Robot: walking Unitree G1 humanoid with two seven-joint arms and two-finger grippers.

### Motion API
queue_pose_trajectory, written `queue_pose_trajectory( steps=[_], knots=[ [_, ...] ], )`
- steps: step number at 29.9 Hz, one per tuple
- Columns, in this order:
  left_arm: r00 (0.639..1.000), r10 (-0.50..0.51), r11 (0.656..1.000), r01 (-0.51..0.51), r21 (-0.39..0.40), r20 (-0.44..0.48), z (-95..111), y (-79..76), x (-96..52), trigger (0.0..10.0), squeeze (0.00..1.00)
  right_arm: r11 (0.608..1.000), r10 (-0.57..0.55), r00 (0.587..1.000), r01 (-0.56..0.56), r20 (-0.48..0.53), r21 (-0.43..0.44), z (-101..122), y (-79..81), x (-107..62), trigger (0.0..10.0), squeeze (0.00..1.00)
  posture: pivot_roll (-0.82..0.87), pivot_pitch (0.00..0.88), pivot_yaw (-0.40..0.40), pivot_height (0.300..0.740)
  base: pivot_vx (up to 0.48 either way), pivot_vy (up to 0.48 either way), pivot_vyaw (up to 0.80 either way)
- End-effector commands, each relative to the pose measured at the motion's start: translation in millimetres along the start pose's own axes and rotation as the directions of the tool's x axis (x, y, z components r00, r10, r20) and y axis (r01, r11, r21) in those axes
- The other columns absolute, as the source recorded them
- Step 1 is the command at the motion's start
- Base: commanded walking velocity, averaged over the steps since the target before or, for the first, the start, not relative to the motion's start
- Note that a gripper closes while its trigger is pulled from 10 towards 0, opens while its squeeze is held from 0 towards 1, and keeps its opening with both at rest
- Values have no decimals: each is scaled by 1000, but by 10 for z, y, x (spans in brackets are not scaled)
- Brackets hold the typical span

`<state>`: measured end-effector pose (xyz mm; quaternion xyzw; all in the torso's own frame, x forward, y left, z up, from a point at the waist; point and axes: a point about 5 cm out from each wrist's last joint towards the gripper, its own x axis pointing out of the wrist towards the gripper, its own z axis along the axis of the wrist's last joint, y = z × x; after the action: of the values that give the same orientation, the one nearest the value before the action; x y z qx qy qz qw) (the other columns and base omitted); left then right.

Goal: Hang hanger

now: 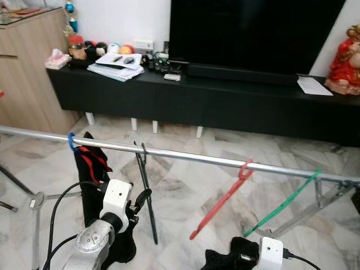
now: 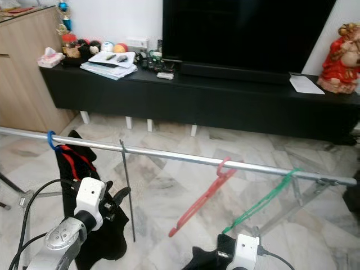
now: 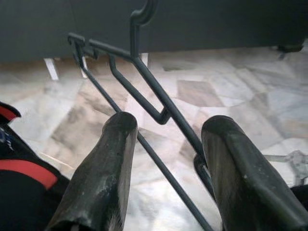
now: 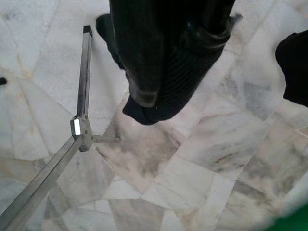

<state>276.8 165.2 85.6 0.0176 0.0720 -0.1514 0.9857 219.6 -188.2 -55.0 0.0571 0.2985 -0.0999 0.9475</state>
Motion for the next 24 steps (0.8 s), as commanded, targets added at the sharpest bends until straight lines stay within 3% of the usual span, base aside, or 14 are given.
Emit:
queue_pose_trajectory(
  steps=[1, 5, 7, 12, 19, 24],
  knots=[
    [999, -9, 1000, 9, -10, 31, 133, 38, 22, 10000, 0, 1000, -1, 1000, 1, 7, 7, 20, -9, 8, 10000, 0, 47, 64, -47, 740, 0, 0, 0],
    [999, -35, 999, 34, 39, 9, 254, 41, 139, 10000, 0, 1000, 0, 1000, 0, -12, 9, -14, -14, 0, 10000, 0, 47, 86, -34, 740, 0, 0, 0],
    [1000, -15, 1000, 15, 15, 12, 316, 80, 246, 10000, 0, 1000, 0, 1000, 0, -23, 12, -35, -10, -5, 10000, 0, 41, 89, -25, 740, 0, 0, 0],
    [1000, 3, 1000, -3, -12, 0, 349, 153, 408, 10000, 0, 1000, 2, 999, -2, -36, 13, -51, -8, -6, 10000, 0, 33, 99, -22, 740, 0, 0, 0],
    [999, -17, 998, 19, 66, -37, 387, 147, 663, 10000, 0, 1000, -1, 999, 1, -45, 11, -68, -44, -12, 10000, 0, 20, 107, -21, 740, 0, 0, 0],
    [998, 32, 997, -28, 69, -55, 395, 185, 786, 10000, 0, 1000, -5, 999, 6, -44, 3, -104, -103, -38, 10000, 0, 0, 121, -21, 740, 0, 0, 0]
  ],
)
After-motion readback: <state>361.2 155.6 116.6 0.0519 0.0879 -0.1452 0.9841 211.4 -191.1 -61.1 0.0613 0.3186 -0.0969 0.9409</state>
